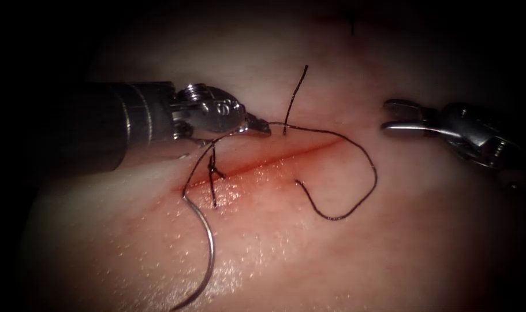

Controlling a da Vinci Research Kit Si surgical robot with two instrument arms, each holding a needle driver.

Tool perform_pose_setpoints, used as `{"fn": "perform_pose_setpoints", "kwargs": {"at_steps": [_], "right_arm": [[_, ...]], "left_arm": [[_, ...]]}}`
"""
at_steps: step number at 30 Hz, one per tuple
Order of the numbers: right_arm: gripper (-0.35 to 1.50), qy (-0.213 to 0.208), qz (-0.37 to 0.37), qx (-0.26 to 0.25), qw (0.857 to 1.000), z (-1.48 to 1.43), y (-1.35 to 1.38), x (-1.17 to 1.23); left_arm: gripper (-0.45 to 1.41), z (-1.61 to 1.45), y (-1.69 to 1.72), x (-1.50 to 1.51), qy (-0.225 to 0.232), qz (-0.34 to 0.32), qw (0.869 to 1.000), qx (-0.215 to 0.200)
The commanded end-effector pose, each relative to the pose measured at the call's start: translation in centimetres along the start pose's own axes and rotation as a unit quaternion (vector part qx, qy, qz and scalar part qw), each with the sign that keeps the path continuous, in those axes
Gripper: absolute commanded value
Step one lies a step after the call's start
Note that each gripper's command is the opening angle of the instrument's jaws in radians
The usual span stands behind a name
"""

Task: Wound Closure
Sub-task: Pick up suture with left hand

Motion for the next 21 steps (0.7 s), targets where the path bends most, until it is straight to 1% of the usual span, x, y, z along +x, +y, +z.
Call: {"fn": "perform_pose_setpoints", "kwargs": {"at_steps": [1,3,4,7,9,10,11,13,14,16,17,18,20,21], "right_arm": [[-0.35,0.020,-0.007,-0.001,1.000,0.05,0.07,0.03],[-0.35,0.024,-0.026,0.000,0.999,0.03,0.09,0.06],[-0.35,0.030,-0.036,0.000,0.999,0.00,0.10,0.08],[-0.35,0.033,-0.061,0.005,0.998,-0.01,0.11,0.12],[-0.35,0.037,-0.072,0.018,0.997,0.02,0.13,0.14],[-0.35,0.037,-0.072,0.018,0.997,0.02,0.13,0.14],[-0.35,0.045,-0.080,0.036,0.995,0.09,0.15,0.15],[-0.35,0.055,-0.084,0.058,0.993,0.22,0.17,0.14],[-0.35,0.055,-0.084,0.058,0.993,0.22,0.17,0.14],[-0.35,0.064,-0.090,0.096,0.989,0.38,0.17,0.13],[-0.35,0.073,-0.092,0.117,0.986,0.53,0.14,0.12],[-0.35,0.073,-0.092,0.117,0.986,0.53,0.14,0.12],[-0.35,0.086,-0.097,0.153,0.980,0.76,0.03,0.09],[-0.35,0.090,-0.099,0.166,0.977,0.82,-0.02,0.08]], "left_arm": [[-0.45,-0.12,0.09,0.18,0.015,0.011,1.000,0.009],[-0.45,-0.27,0.17,0.29,0.027,0.017,0.999,0.012],[-0.45,-0.45,0.26,0.42,0.040,0.026,0.999,0.020],[-0.45,-0.71,0.38,0.56,0.064,0.035,0.997,0.027],[-0.45,-0.85,0.44,0.63,0.078,0.039,0.996,0.030],[-0.45,-0.85,0.44,0.63,0.078,0.039,0.996,0.030],[-0.45,-1.00,0.48,0.71,0.093,0.052,0.994,0.036],[-0.45,-1.12,0.50,0.77,0.111,0.063,0.991,0.036],[-0.45,-1.12,0.50,0.77,0.111,0.063,0.991,0.036],[-0.45,-1.19,0.50,0.80,0.126,0.062,0.989,0.035],[-0.45,-1.22,0.47,0.82,0.135,0.061,0.988,0.040],[-0.45,-1.22,0.47,0.82,0.135,0.061,0.988,0.040],[-0.45,-1.20,0.39,0.79,0.146,0.061,0.986,0.048],[-0.45,-1.17,0.36,0.78,0.148,0.061,0.986,0.050]]}}
